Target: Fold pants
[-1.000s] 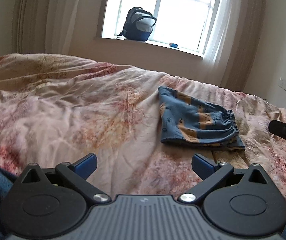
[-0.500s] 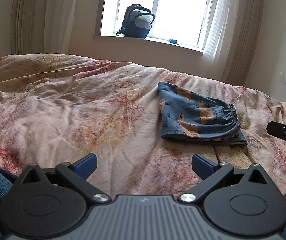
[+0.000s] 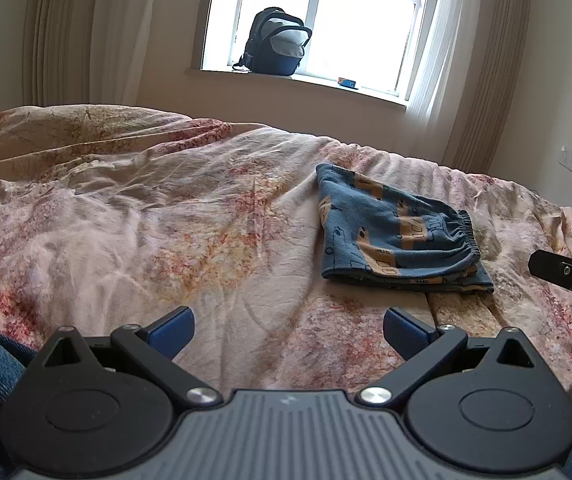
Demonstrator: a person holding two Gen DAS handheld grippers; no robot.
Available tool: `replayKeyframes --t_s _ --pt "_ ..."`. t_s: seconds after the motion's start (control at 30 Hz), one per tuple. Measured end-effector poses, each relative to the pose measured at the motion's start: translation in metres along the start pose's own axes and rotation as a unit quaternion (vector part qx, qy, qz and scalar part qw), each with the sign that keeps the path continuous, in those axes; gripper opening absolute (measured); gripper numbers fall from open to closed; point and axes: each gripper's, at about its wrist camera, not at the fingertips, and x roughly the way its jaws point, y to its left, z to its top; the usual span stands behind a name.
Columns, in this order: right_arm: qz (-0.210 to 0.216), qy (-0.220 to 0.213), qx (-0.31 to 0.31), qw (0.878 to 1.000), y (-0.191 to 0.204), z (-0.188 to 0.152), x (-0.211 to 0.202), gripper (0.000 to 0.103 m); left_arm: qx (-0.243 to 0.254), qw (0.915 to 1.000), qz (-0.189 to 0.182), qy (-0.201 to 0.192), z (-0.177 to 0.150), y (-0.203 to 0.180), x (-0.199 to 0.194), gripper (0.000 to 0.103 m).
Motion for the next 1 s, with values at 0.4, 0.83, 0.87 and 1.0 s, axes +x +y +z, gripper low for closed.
replayKeyframes --t_s 0.4,0.83,0.87,1.0 --pt "0.001 0.006 0.001 1.000 -0.0029 -0.0008 0.0030 0.103 0.002 1.0000 0.000 0.003 -0.0003 -0.0004 0.0012 0.103" --pt "0.000 0.006 0.000 1.000 -0.0023 -0.0011 0.0028 0.103 0.026 0.9995 0.018 -0.005 0.0026 -0.0079 -0.0029 0.103" --pt "0.001 0.006 0.000 1.000 -0.0022 -0.0009 0.0027 0.103 0.023 0.9996 0.015 -0.001 0.0029 -0.0071 -0.0025 0.103" --pt "0.001 0.006 0.000 1.000 -0.0018 -0.0009 0.0026 0.103 0.002 1.0000 -0.004 0.001 0.0053 -0.0003 -0.0034 0.103"
